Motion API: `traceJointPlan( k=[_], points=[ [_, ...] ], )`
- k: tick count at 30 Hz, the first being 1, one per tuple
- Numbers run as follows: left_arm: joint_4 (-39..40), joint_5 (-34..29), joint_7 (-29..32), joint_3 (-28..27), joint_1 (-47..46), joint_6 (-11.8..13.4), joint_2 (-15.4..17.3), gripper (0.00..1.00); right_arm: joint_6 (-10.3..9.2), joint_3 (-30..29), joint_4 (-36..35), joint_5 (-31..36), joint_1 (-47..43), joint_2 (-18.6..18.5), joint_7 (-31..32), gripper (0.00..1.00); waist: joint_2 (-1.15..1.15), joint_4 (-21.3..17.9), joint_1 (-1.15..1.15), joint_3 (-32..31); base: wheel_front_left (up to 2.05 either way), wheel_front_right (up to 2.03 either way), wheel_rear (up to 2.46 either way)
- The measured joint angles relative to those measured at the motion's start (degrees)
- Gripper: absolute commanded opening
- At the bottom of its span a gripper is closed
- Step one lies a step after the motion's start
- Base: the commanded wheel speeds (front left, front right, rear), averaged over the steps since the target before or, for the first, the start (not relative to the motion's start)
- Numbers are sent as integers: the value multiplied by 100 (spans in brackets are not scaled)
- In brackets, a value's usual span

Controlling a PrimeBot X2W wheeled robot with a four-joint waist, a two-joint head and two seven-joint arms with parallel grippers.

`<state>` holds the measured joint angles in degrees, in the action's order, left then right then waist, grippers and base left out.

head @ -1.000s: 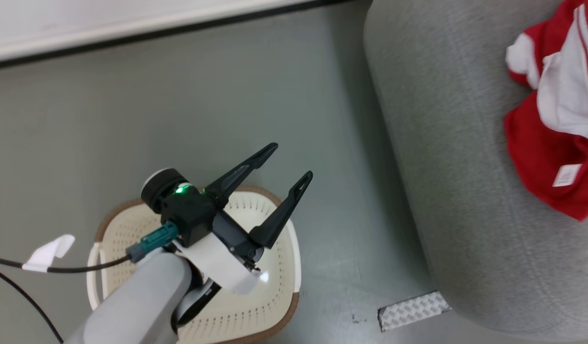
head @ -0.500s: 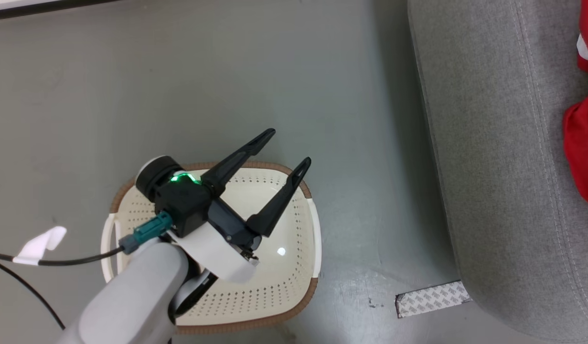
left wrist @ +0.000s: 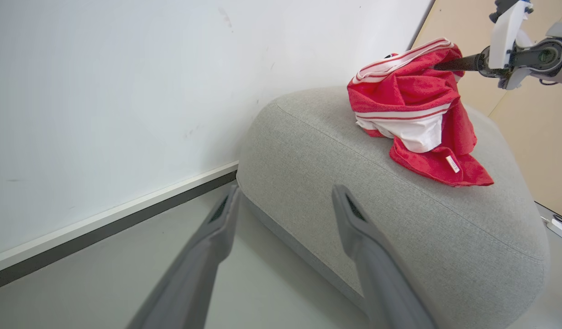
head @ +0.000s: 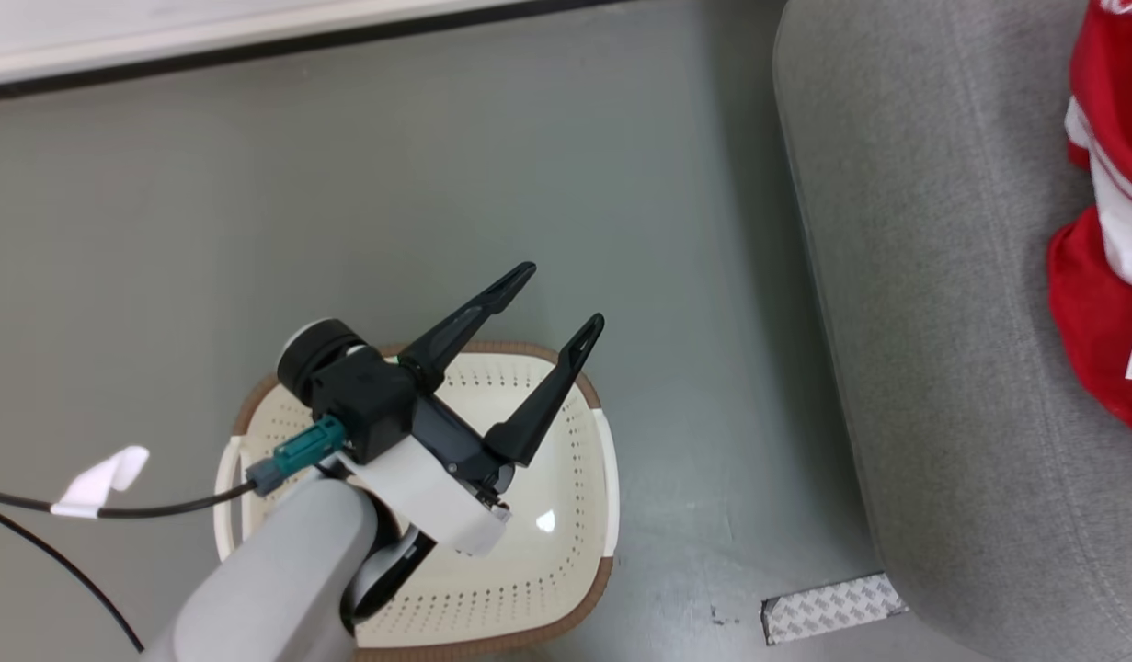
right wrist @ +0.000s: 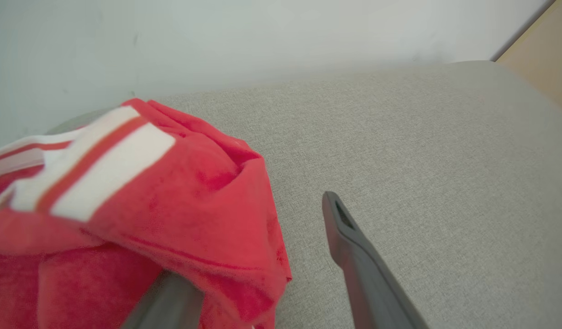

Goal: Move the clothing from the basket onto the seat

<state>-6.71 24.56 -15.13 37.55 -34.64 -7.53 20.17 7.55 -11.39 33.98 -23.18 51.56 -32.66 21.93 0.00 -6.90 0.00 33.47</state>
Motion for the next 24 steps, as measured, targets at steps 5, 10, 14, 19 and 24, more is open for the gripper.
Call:
traceJointPlan(
  k=[5, 10, 14, 19, 24],
  points=[
    [-76, 0, -1, -92, 144, 0, -92, 100, 0, 231, 132, -66, 2, -130, 179, 100, 0, -23, 0, -269, 0, 0, 0],
    [-191, 0, 0, -205, 369, 0, -208, 100, 0, 621, 163, -300, -33, -225, 450, 100, 0, -55, 0, -644, 0, 0, 0],
    [-297, 25, -1, -335, 607, 0, -341, 100, 0, 1106, -9, -694, -224, -334, 853, 100, 0, -78, 1, -1023, 0, 0, 0],
    [-388, 36, -1, -549, 940, 0, -493, 100, 0, 1564, -426, -1054, -492, -553, 1035, 100, 0, -100, 2, -1519, 0, 0, 0],
    [-439, 41, -1, -805, 1252, 0, -606, 100, 0, 1891, -970, -1363, -761, -739, 996, 100, 0, -96, 2, -2010, 0, 0, 0]
  ],
)
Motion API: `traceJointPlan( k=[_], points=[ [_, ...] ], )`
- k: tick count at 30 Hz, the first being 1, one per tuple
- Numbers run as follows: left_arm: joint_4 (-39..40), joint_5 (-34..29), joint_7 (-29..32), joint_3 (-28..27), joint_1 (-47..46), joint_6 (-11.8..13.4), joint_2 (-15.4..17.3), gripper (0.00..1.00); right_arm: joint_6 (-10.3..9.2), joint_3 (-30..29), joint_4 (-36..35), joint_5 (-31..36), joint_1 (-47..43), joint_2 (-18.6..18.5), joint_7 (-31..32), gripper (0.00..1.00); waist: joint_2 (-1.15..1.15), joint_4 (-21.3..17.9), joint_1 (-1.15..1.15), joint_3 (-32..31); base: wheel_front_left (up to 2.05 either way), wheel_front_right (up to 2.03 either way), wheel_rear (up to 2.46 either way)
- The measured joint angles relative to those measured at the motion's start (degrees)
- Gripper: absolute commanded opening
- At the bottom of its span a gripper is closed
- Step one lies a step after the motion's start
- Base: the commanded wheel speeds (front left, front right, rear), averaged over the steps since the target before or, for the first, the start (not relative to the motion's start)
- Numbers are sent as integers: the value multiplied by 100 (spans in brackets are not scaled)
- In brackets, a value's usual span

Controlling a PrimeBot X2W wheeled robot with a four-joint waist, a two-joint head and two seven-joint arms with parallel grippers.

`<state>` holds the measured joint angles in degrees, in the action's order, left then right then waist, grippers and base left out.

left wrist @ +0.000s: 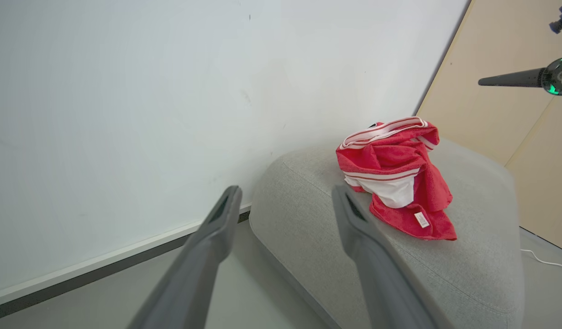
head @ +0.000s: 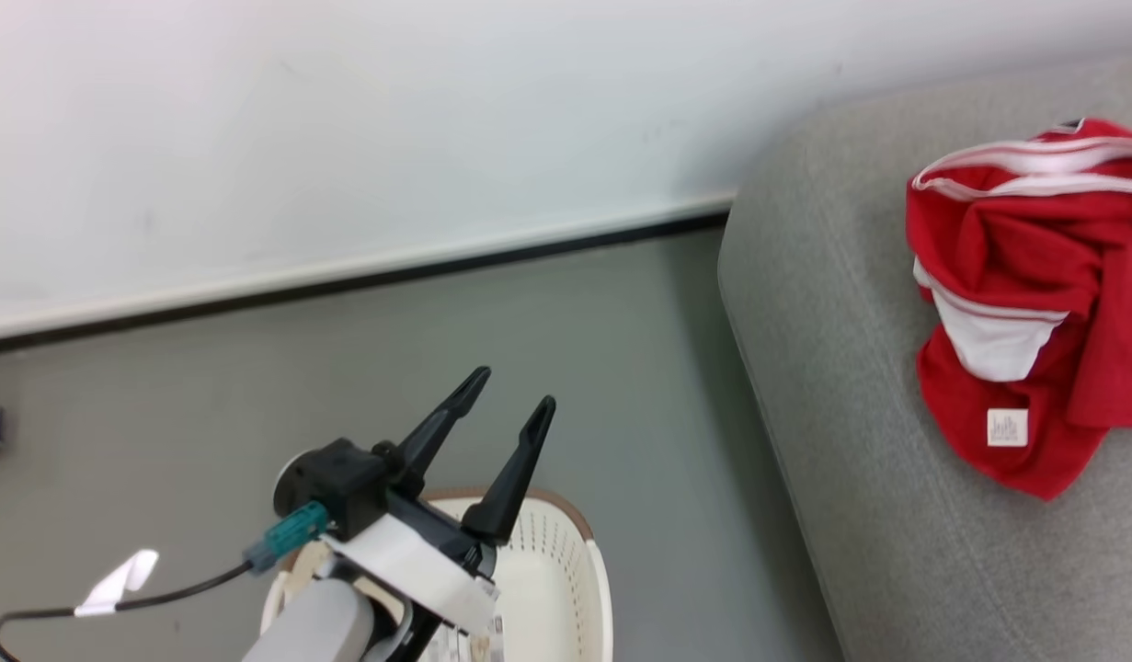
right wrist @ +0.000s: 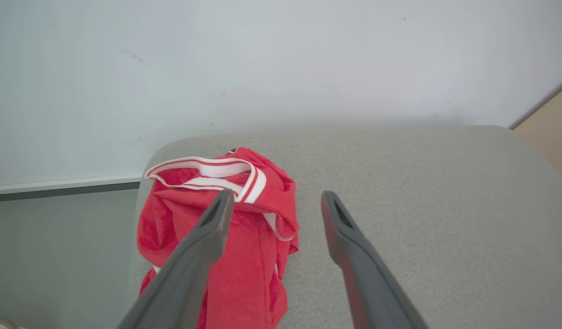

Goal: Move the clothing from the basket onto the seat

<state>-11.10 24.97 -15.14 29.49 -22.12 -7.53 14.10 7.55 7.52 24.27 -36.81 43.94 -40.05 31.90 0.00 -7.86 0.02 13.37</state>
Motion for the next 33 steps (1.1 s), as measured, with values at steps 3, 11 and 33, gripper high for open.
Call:
traceJointPlan(
  k=[3, 11, 33],
  points=[
    [-12, -2, 1, -175, 178, 0, -82, 100, 0, 122, -388, -242, -154, -10, -147, 100, 0, 35, 0, -267, 0, 0, 0],
    [-31, -27, 1, -913, 597, 51, -185, 100, 0, 337, -1400, -538, -753, 332, -829, 100, 0, 325, 0, -769, 0, 0, 0],
    [294, -710, 0, -2882, 1737, 844, -415, 100, 0, 578, -1616, 580, -2869, 2028, -4265, 100, 0, 1021, -1, -1352, 0, 0, 0]
  ],
)
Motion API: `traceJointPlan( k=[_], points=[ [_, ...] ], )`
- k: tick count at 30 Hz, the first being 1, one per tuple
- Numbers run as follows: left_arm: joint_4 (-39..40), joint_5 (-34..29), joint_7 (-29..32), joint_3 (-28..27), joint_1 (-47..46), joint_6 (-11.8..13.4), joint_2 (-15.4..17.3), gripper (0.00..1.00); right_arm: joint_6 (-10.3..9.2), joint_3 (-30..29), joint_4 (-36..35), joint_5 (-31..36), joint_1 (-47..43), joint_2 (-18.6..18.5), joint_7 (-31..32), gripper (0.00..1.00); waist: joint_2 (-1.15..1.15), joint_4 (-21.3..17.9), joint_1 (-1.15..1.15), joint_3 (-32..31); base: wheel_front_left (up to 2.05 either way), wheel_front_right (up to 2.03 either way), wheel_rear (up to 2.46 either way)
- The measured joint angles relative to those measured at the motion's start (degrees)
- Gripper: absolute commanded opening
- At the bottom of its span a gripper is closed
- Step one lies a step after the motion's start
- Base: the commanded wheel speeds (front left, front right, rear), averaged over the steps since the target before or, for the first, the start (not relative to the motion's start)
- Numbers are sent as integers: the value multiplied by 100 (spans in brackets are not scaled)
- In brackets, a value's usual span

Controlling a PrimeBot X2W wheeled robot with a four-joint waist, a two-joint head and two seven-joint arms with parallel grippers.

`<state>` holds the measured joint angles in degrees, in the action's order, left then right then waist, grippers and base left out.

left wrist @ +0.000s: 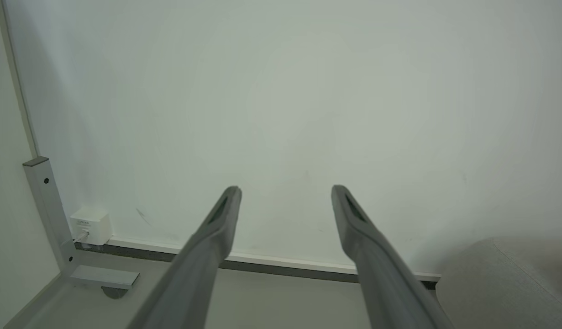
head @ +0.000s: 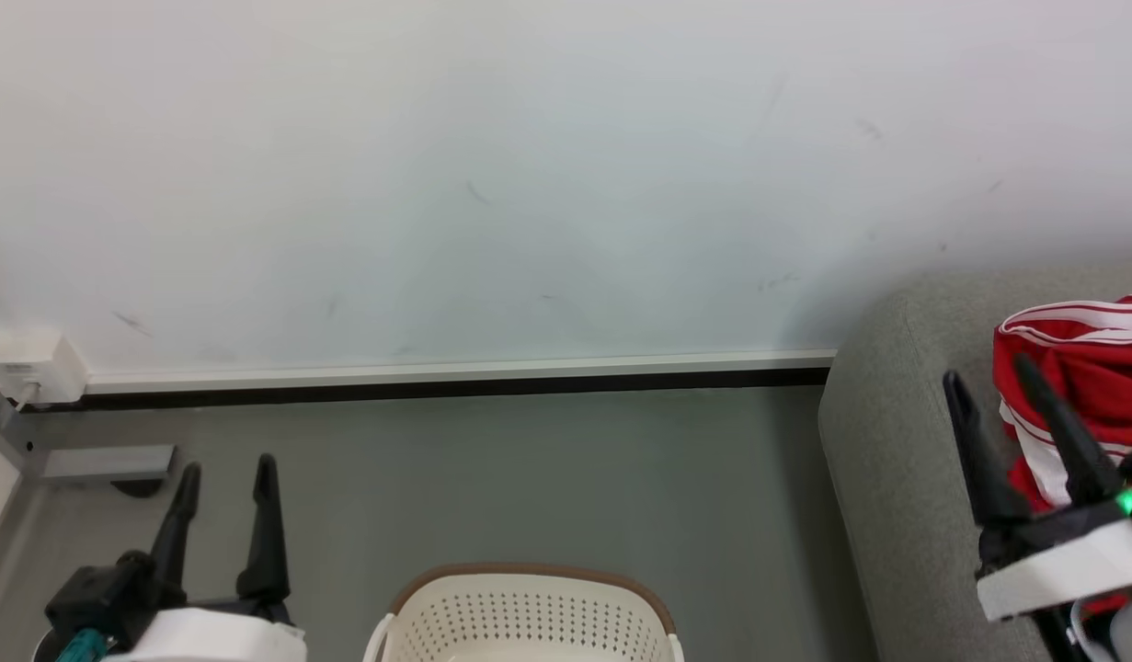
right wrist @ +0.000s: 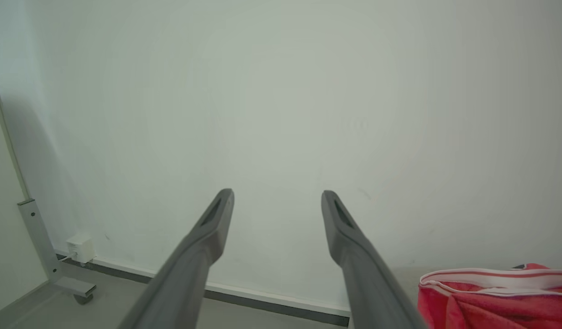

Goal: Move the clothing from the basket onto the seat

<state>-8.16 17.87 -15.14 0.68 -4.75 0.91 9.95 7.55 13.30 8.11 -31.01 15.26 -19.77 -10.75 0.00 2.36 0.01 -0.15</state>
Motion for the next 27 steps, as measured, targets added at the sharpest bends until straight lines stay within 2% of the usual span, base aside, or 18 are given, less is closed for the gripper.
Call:
traceJointPlan(
  k=[5, 14, 27],
  points=[
    [-101, -63, 0, -277, 256, -62, -156, 100, 0, -41, 288, 116, -493, 293, -339, 100, 0, 4, 0, -89, 0, 0, 0],
    [-461, -370, 0, -608, 399, -338, -345, 100, 0, -178, 523, 436, -928, 873, -430, 100, 0, -13, -1, -27, 0, 0, 0],
    [-1009, -710, 1, -826, 402, -653, -556, 100, 0, -412, 623, 945, -1133, 1181, -428, 100, 0, -67, -1, -59, 0, 0, 0]
  ],
)
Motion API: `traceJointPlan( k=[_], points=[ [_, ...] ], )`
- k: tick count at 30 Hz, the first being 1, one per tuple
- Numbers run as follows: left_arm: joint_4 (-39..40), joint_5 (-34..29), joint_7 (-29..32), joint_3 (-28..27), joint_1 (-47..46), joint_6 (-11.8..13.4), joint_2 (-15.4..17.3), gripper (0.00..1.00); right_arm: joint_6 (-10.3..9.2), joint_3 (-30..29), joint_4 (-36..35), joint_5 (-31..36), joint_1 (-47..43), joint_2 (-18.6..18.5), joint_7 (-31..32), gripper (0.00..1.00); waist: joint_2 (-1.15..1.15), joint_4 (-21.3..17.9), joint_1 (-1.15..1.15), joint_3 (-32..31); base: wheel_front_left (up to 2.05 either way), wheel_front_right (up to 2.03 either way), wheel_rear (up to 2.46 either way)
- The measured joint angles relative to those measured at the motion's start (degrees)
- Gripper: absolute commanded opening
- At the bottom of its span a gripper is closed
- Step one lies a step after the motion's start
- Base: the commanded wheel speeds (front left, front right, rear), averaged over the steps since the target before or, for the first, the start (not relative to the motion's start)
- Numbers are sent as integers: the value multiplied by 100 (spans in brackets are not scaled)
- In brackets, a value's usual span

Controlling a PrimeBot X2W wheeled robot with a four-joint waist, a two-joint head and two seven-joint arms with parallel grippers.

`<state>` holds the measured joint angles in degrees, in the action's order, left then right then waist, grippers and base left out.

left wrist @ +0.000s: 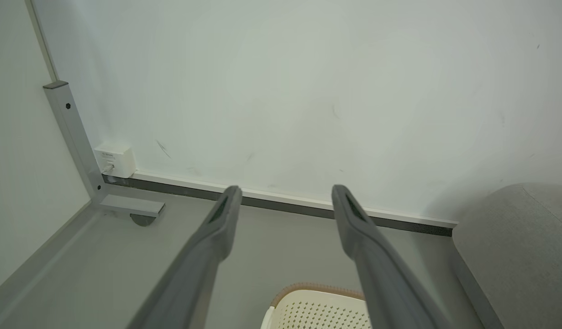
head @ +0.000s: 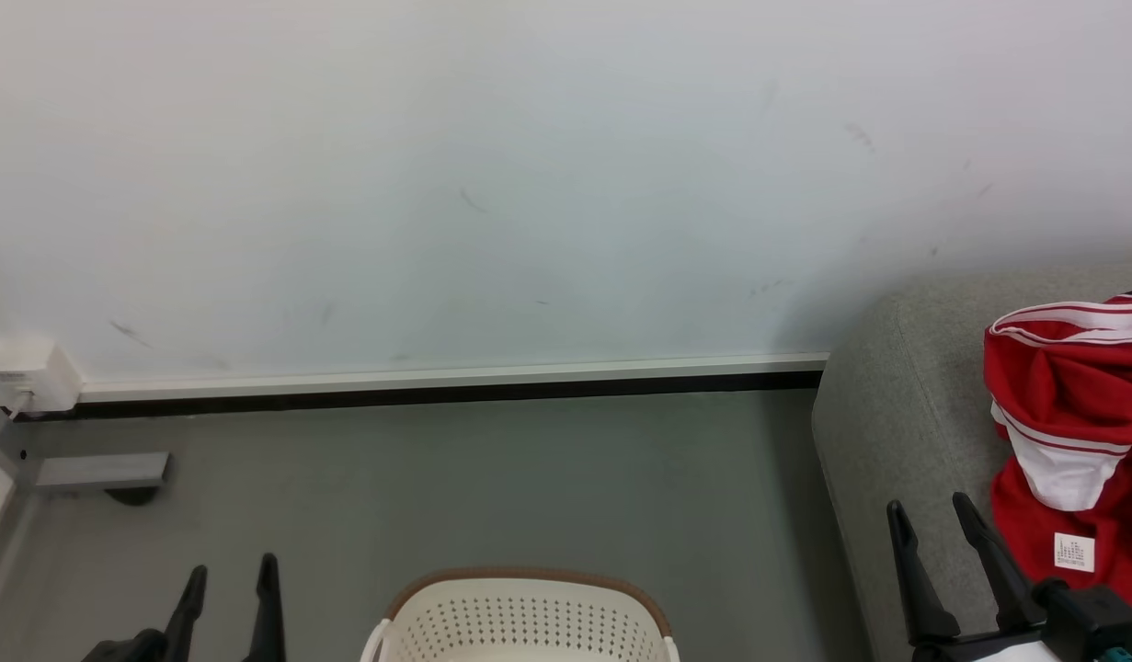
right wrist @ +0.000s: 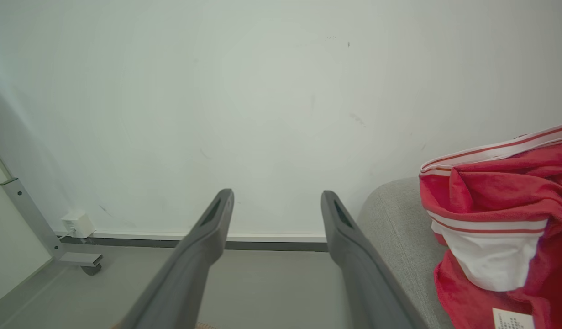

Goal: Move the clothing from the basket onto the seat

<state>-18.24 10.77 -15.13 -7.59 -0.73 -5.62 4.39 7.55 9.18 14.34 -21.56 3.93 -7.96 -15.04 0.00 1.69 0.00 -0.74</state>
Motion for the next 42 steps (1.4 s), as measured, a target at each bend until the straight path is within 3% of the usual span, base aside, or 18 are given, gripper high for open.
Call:
traceJointPlan(
  k=[32, 33, 39, 42],
  points=[
    [-132, -222, -1, -136, -64, -160, -149, 100, 0, -105, 229, 191, 51, 175, 0, 100, 0, -23, 0, -25, 0, 0, 0],
    [-149, -222, -1, -134, -59, -158, -153, 0, 0, -104, 241, 191, 44, 187, 1, 0, 0, -24, 0, -26, 0, 0, 0],
    [-424, -175, 62, -124, 60, -158, -233, 0, 0, -60, 457, 103, -151, 266, 69, 0, 0, -28, 0, -26, 0, 0, 0],
    [-436, 163, 185, -147, 55, -158, -235, 0, 0, -110, 456, -167, -160, 269, 151, 0, 0, -31, 0, -24, 0, 0, 0]
  ],
)
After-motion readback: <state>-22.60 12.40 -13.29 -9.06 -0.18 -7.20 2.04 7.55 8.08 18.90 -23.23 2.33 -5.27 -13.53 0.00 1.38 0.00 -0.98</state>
